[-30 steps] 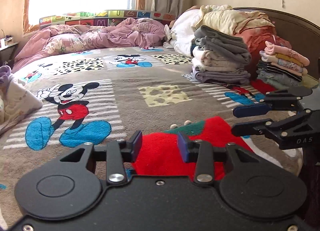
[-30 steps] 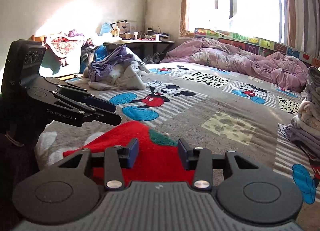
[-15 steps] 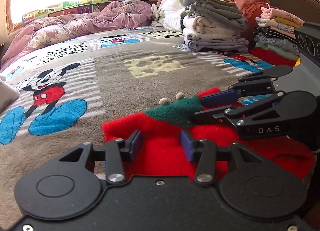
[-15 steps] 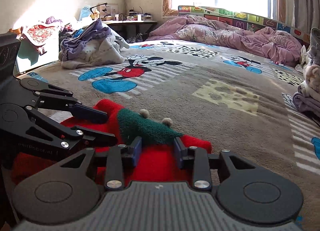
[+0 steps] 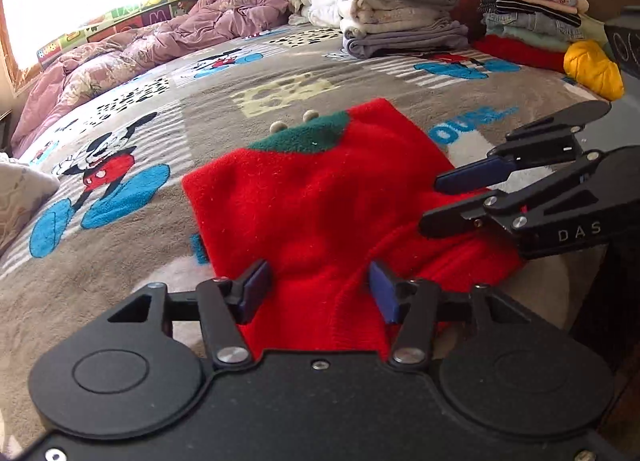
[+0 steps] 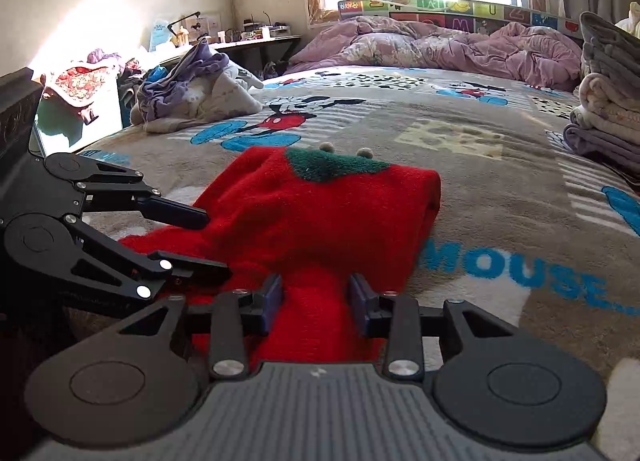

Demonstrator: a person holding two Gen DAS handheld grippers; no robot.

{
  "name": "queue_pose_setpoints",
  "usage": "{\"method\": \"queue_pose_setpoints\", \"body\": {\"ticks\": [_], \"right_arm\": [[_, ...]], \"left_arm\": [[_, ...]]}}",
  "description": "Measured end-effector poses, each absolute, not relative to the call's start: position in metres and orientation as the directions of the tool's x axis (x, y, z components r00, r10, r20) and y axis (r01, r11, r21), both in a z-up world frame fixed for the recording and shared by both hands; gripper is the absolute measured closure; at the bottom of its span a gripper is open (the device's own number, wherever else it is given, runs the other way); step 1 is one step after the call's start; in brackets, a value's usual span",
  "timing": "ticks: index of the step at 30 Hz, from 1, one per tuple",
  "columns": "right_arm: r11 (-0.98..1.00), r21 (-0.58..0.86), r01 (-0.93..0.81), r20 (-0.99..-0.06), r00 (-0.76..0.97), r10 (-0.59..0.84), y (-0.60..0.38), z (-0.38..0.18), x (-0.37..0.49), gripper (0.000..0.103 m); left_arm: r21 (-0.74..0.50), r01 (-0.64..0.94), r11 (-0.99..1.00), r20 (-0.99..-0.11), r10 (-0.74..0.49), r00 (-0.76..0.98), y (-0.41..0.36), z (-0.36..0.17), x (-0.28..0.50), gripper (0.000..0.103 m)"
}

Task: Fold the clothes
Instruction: 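Lay the red sweater flat on the blanket and open both grippers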

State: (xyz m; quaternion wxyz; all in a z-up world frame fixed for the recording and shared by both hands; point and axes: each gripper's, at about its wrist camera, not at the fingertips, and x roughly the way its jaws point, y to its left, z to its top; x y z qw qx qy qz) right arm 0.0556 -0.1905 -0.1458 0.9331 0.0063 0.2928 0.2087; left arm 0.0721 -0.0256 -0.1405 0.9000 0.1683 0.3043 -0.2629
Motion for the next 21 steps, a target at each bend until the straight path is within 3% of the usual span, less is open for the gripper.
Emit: {"method": "queue_pose_setpoints", "body": {"ticks": [3,10,14,21], "right_arm": [[0.928,0.160,-0.338,-0.564,0.740,0.366,-0.191,-0.131,0.054,0.065],[0.957,0.236,-0.167,-0.607,0.744,0.279,-0.206,-0.119,0.049,0.047],[0.961,0.244,-0.128,-0.604,0.755,0.253,-0.208,-0.115,0.045,0.032],[0.960,0.259,-0.108,-0.604,0.758,0.248,-0.213,-0.112,0.045,0.027]], "left_arm": [[0.076,0.551,0.831,-0.607,-0.400,0.687,-0.010,-0.133,0.068,0.048],[-0.227,0.345,0.911,-0.559,-0.411,0.720,0.033,-0.119,0.074,0.033],[-0.318,0.237,0.918,-0.586,-0.387,0.712,0.045,-0.122,0.079,0.032],[-0.497,0.147,0.855,-0.583,-0.455,0.673,0.064,-0.131,0.085,0.029]]}}
